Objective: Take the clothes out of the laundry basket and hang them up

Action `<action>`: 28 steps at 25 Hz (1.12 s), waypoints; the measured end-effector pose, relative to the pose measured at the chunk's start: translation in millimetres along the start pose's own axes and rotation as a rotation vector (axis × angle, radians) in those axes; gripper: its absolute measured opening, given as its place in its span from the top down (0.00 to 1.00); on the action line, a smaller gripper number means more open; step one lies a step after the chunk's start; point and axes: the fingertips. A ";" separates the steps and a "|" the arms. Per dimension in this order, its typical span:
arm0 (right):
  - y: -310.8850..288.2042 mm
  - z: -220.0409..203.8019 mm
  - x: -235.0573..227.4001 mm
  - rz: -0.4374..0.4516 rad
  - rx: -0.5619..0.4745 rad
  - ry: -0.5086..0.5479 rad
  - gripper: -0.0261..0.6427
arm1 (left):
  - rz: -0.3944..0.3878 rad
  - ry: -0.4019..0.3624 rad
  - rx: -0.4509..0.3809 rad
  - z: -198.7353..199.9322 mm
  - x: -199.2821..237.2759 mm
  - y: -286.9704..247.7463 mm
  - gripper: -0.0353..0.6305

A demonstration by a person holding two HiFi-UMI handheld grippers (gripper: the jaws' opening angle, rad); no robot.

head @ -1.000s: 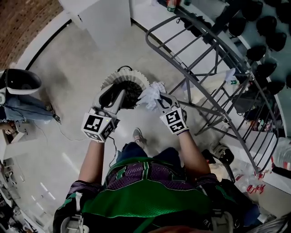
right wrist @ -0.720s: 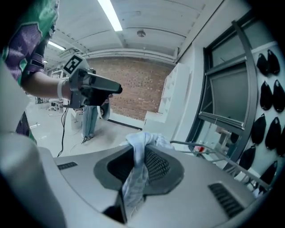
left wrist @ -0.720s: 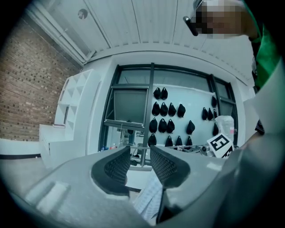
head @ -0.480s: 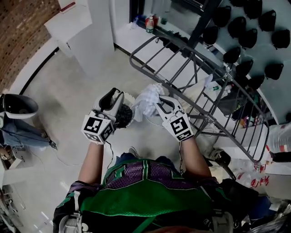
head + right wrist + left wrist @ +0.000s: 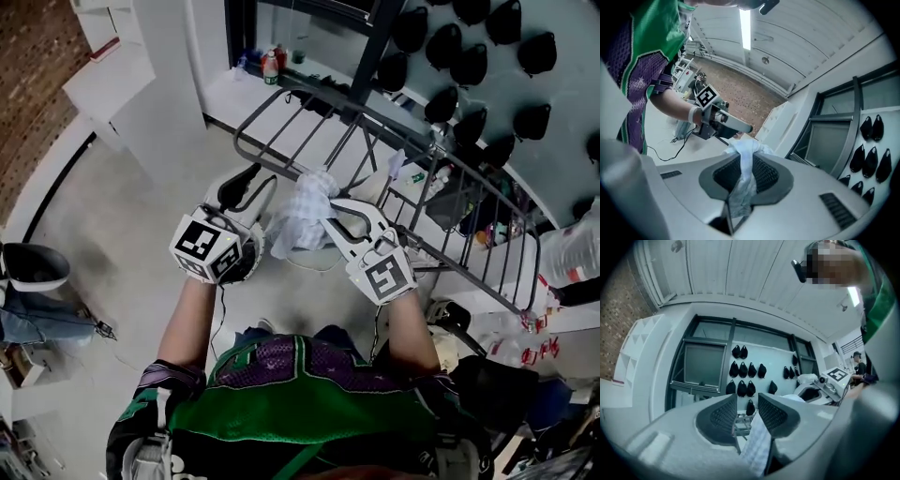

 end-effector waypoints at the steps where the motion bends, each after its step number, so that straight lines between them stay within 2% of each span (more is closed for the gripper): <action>1: 7.4 -1.1 -2.7 0.000 -0.001 0.014 0.86 | -0.027 -0.002 -0.002 2.7 -10.5 -10.1 0.72; 5: 31.5 -0.4 -14.0 0.015 -0.044 0.060 0.86 | -0.181 0.013 0.038 1.3 -56.1 -43.8 0.72; 9: 55.5 0.3 -22.3 0.042 -0.067 0.106 0.86 | -0.317 0.153 0.038 -0.8 -86.4 -58.5 0.72; 14: 80.2 1.1 -26.6 0.073 -0.096 0.164 0.86 | -0.459 0.269 0.017 8.8 -107.9 -65.4 0.68; 19: 92.3 3.0 -24.6 0.090 -0.100 0.223 0.86 | -0.483 0.359 -0.026 26.8 -114.1 -74.3 0.67; 23: 94.5 1.5 -21.6 0.093 -0.091 0.262 0.86 | -0.559 0.356 0.033 19.5 -133.1 -77.1 0.67; 27: 94.5 -0.7 -16.5 0.097 -0.075 0.288 0.86 | -0.591 0.355 0.081 11.2 -144.2 -73.2 0.68; 28: 94.0 -1.3 -15.6 0.099 -0.072 0.292 0.86 | -0.602 0.350 0.093 10.2 -147.1 -72.1 0.71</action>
Point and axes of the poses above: the fingertips, and each gripper's own axes: y backward along the fingers, x to its left, z out of its top, and after that the axes turned 4 degrees about -y, right-handed
